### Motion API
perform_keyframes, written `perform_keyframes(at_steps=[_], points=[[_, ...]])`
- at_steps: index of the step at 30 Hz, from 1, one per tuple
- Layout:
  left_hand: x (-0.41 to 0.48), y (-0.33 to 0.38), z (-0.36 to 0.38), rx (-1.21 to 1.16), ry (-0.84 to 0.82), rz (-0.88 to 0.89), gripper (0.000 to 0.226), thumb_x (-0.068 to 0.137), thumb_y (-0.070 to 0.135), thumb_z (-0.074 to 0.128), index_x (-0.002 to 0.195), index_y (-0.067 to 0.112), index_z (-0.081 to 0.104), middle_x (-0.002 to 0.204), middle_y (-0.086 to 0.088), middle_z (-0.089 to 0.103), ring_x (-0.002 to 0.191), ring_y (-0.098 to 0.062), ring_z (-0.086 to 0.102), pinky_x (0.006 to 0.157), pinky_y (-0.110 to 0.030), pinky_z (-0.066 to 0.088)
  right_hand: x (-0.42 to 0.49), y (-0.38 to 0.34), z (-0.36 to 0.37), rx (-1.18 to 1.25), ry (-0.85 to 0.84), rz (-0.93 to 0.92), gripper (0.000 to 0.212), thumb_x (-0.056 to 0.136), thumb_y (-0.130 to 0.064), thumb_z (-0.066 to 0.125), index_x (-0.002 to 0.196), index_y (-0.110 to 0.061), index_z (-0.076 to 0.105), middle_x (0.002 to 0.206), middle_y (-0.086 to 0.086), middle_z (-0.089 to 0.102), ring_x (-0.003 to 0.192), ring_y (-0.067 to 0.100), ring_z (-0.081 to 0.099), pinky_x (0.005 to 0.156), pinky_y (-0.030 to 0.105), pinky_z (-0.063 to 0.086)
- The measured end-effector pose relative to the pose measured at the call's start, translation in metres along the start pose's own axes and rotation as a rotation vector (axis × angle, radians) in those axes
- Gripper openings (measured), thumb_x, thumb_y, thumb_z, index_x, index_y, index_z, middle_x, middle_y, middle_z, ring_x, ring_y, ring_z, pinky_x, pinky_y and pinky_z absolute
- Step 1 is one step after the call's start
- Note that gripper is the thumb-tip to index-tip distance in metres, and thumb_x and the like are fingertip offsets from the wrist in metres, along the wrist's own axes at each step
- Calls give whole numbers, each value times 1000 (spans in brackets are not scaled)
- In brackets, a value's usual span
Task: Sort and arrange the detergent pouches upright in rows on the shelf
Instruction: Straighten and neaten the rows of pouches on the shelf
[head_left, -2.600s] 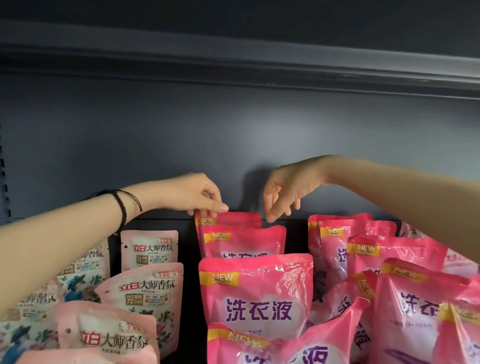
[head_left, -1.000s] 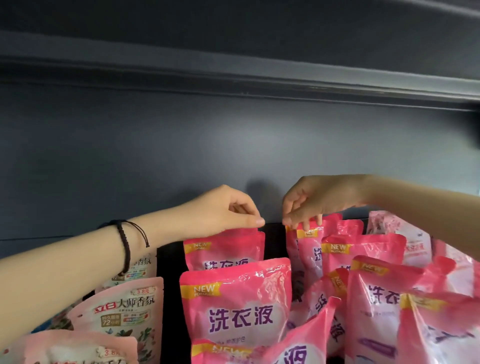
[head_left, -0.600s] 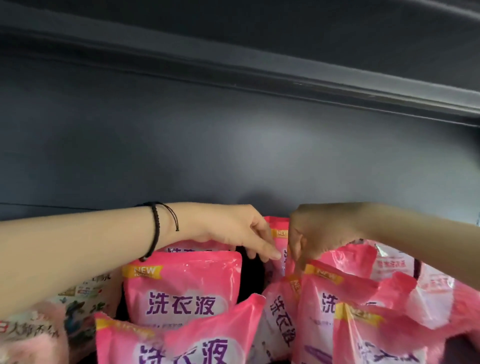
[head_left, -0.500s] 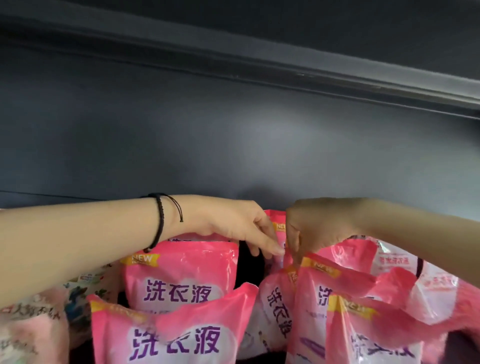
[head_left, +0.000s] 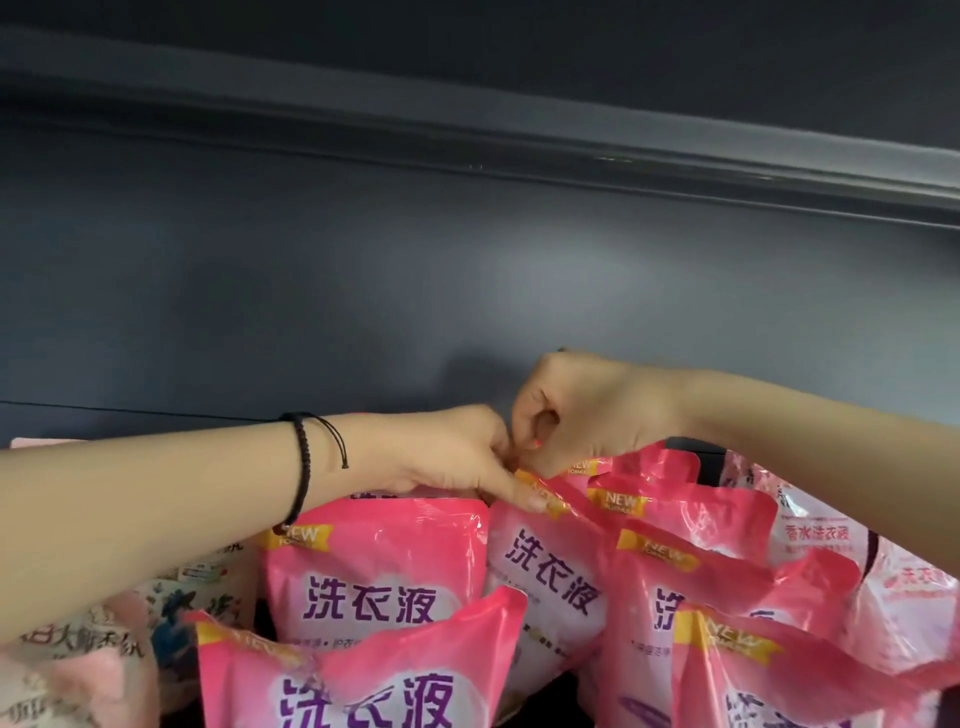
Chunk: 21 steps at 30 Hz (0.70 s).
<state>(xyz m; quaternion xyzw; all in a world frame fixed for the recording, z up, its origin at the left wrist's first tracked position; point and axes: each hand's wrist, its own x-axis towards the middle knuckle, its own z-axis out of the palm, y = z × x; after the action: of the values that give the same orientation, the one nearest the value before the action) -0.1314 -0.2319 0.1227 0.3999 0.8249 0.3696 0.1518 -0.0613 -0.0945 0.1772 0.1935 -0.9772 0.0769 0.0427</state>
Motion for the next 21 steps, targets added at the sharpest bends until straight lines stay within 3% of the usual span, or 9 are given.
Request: perform_keyframes(at_steps=[2,5,7,9,11,14,17,21], points=[[-2,1,-5,19,62,10,37,70,26,84,87,-4,71,89,-20,72,73,-21,63,71,-32,52,6,-3,-2,16,34,-23,16,73,-14,74,62,-25,69,48,-20,58,45,-5,51,45,5,35],[-7,-3,-12,-59,100,13,20,72,20,82,71,7,68,68,-6,69,60,-12,64,58,-23,54,8,2,-5,150,55,-1,8,80,-26,76,73,-26,72,61,-16,65,55,-3,56,57,15,43],[-11,-6,-16,-130,125,38,10,75,16,79,76,9,72,73,-4,74,68,-13,70,69,-26,59,3,10,-9,239,47,49,18,77,-40,77,86,-25,72,76,-11,70,66,1,61,62,24,50],[-15,-7,-25,-182,197,74,16,77,15,77,89,6,74,86,-9,76,80,-16,72,80,-32,59,-6,20,-12,279,12,124,38,68,-51,77,97,-27,70,92,-10,72,79,4,67,74,27,55],[-19,-4,-37,-234,278,112,15,78,14,76,90,5,74,91,-12,75,82,-17,72,78,-31,59,-15,31,-14,267,-30,192,39,69,-46,80,101,-28,69,97,-11,74,87,4,69,83,28,56],[-26,5,-57,-314,385,177,17,76,15,76,88,3,73,87,-12,75,74,-13,71,62,-22,58,-22,41,-19,462,-28,237,23,75,-26,79,97,-21,74,96,-4,76,89,7,71,79,22,56],[-33,10,-75,-378,479,207,26,75,18,75,93,0,72,83,-8,76,72,-12,72,60,-21,57,-17,41,-24,813,134,264,28,65,-21,76,90,-9,77,97,9,76,90,19,73,84,29,58],[-45,16,-92,-464,546,276,18,78,18,74,91,6,72,83,-4,76,72,-11,72,61,-20,56,-4,22,-27,1071,385,158,13,64,-17,71,73,-11,78,84,6,77,73,15,74,76,28,60]])
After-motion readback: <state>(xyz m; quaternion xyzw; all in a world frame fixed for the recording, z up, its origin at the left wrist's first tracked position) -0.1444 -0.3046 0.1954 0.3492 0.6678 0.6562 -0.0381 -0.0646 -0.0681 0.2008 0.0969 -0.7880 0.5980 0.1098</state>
